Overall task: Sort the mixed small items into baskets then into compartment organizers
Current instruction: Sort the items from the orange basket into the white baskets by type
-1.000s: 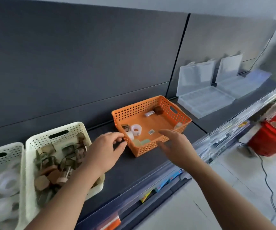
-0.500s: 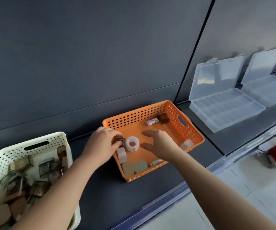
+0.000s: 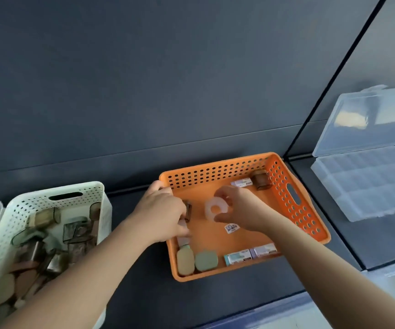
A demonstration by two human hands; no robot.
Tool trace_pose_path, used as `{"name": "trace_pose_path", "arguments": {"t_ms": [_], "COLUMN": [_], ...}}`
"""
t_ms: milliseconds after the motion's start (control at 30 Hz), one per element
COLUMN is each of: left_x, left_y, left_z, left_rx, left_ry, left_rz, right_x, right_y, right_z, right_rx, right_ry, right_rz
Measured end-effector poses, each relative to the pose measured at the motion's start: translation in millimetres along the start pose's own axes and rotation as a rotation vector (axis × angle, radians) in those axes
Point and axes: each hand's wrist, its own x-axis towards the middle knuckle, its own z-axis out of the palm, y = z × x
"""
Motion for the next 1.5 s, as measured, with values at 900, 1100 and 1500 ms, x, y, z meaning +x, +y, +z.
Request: {"name": "trace_pose_path", "arguments": {"t_ms": [900,1100,1500], "left_x": [73.1,51.6,-95.8], "left_y": [176.7,151.0,46.5], "left_z": [5.8,2.8,0.3], "left_rx": [-0.939,-0.865,-0.802], "left_ry": [-0.408,-0.150,0.818], "left_rz": [-0.056,-0.215,-0.710], "right_x": [-21.5,-18.1,-12.5], "right_y": [114.7,108.0,-22.1], "right_z": [-112.7,-106.8,-43.7], "right_rx": [0.249,0.231,0.285], "right_ry": [0.002,0.018,0.012], "right_rz": [-0.224,-0.260,-0.465]}}
